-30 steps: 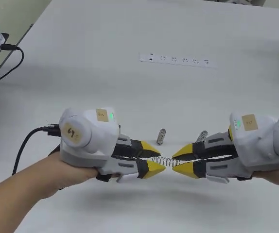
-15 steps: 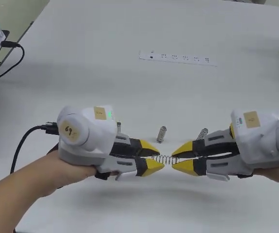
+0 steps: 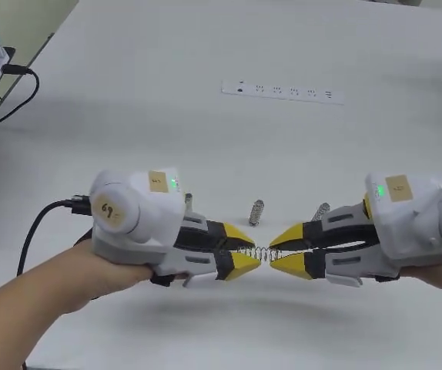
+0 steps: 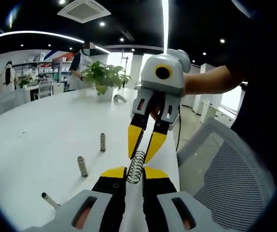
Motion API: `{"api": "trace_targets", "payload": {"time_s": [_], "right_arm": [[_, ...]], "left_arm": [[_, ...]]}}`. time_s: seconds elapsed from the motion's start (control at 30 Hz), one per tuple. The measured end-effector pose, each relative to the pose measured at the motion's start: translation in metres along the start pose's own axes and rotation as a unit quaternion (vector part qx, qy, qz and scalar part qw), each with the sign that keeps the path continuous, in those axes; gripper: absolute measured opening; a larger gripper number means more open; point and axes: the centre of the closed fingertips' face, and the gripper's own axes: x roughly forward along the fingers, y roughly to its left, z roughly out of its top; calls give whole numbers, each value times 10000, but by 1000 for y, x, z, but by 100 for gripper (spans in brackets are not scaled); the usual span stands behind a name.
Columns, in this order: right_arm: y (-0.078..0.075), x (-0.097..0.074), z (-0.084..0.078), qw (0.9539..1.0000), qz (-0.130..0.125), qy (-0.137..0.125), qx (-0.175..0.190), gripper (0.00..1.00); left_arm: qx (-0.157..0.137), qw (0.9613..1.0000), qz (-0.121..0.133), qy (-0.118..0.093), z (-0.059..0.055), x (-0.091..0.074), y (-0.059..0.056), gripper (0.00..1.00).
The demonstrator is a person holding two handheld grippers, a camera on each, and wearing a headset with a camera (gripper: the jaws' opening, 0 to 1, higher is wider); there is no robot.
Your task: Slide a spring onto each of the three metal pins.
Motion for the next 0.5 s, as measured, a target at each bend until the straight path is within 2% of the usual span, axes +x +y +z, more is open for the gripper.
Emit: {"api": "trace_targets", "payload": {"time_s": [0.23,0.5], "right_arm": [[0,0,1,9999,-24,-26,100,8],[2,1,-3,9999,13,61,153,9]], "left_arm": [[151,9999,-10,-29,2,-1,-2,3],[146,9998,-105,-36,3,-1,-6,3]]}}
